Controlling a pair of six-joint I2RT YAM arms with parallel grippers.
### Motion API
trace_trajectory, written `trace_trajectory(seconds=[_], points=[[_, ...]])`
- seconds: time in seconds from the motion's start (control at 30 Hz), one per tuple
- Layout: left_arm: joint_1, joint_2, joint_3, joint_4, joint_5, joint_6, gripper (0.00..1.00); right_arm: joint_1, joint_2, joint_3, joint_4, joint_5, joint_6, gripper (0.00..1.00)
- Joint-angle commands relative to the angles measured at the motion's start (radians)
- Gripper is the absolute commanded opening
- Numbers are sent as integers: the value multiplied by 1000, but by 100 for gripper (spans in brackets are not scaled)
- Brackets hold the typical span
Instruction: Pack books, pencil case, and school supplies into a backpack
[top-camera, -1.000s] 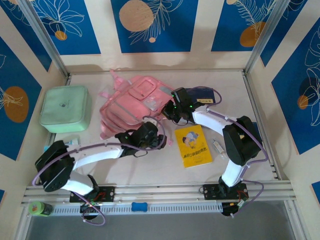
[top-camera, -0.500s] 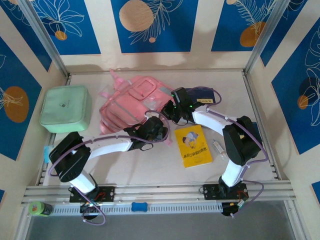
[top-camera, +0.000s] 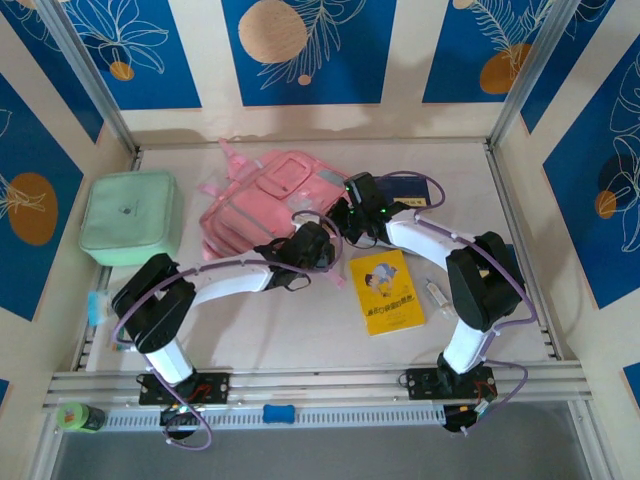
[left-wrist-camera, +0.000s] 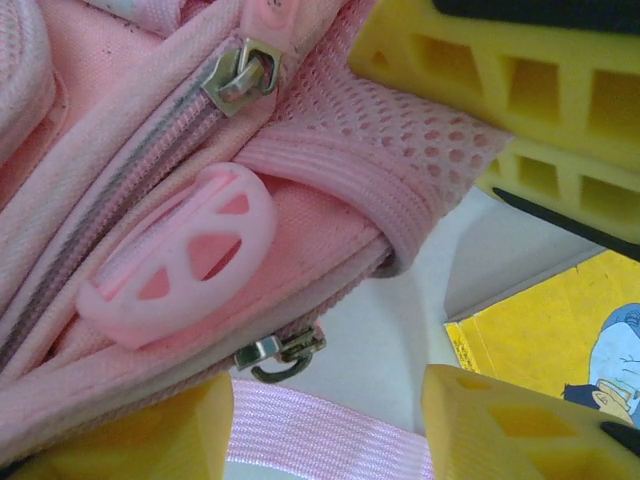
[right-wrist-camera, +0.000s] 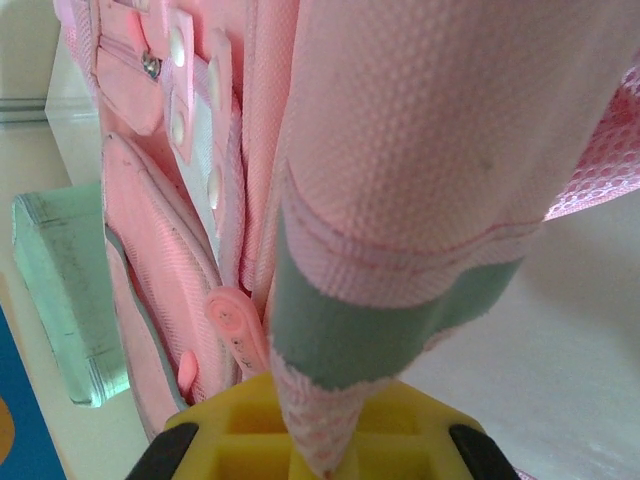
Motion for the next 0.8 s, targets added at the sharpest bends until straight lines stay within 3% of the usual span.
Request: trace_trajectory(seconds=[0.0, 0.3, 0.63, 0.77], points=[[23, 27, 55, 55, -25, 21, 50, 22, -20, 33, 21, -96, 17, 0], [23, 6, 48, 58, -13, -12, 40, 20, -21, 33, 22, -100, 17, 0], [27, 63, 138, -100, -120, -117, 44, 26, -21, 19, 37, -100, 26, 0], [28, 90, 168, -120, -177, -146, 39, 31, -18, 17, 43, -104, 29, 0]])
